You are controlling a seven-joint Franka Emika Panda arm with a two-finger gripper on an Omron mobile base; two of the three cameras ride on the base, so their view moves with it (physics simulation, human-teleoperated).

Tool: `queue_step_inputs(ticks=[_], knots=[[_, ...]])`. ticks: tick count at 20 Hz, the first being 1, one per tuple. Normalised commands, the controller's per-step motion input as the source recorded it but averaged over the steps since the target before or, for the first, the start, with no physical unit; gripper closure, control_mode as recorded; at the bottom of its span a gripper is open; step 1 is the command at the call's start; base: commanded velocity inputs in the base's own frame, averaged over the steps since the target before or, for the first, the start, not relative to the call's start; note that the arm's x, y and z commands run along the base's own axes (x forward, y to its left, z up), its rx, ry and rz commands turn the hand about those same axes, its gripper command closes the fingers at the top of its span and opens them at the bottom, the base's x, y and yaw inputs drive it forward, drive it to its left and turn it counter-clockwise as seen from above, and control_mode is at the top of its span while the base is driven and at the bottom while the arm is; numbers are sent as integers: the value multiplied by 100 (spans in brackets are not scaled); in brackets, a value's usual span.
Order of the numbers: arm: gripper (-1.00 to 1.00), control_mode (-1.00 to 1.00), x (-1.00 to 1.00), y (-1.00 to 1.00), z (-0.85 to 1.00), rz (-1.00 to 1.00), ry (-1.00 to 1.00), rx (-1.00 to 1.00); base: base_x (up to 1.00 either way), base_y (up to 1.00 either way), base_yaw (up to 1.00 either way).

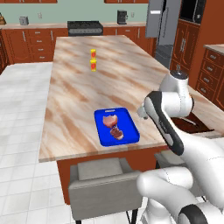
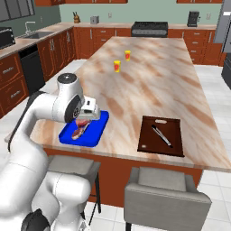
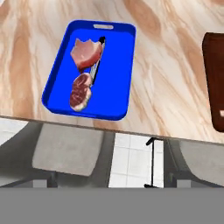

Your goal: Gather the sweet potatos from the fridge and place them on a tray on the dining counter. Then gather the steaks from the fridge and place them on the other tray.

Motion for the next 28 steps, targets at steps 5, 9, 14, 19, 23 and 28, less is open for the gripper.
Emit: queue_step_inputs(ticks=[5, 9, 14, 19, 23, 28], knots=[[-100, -100, -92, -27, 56, -6, 19, 0, 0, 0, 0], [-100, -100, -74, 20, 66, -12, 22, -3, 0, 0, 0], [-100, -100, -84, 13, 61, -7, 16, -3, 0, 0, 0], [-100, -100, -76, 8, 23, 0, 21, -2, 0, 0, 0], [-100, -100, -90, -3, 2, 0, 13, 0, 0, 0, 0], [-100, -100, -68, 0, 1, 5, 3, 0, 0, 0, 0]])
